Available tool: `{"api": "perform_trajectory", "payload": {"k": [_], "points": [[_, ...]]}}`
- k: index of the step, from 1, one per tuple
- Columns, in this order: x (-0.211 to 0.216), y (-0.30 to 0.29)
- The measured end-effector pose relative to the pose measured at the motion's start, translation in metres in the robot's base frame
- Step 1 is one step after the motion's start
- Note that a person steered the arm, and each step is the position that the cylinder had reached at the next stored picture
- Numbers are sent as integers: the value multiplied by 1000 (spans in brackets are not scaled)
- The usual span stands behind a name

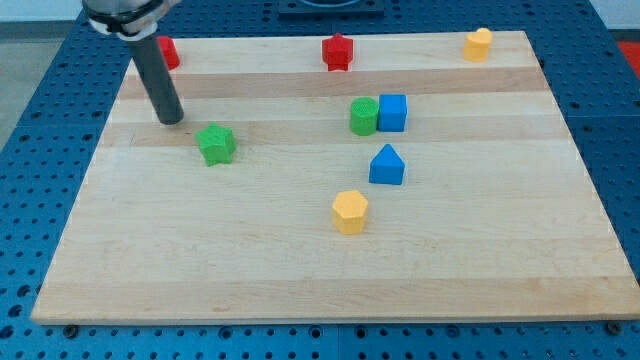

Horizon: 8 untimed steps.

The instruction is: Push green star diagonally below red star

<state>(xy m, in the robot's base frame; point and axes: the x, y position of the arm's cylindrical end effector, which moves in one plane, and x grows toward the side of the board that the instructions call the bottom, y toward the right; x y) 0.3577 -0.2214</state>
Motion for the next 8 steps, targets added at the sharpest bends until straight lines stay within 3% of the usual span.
{"api": "perform_trajectory", "payload": {"k": [5,6,8], "points": [[0,-36],[38,-33],[47,67]]}}
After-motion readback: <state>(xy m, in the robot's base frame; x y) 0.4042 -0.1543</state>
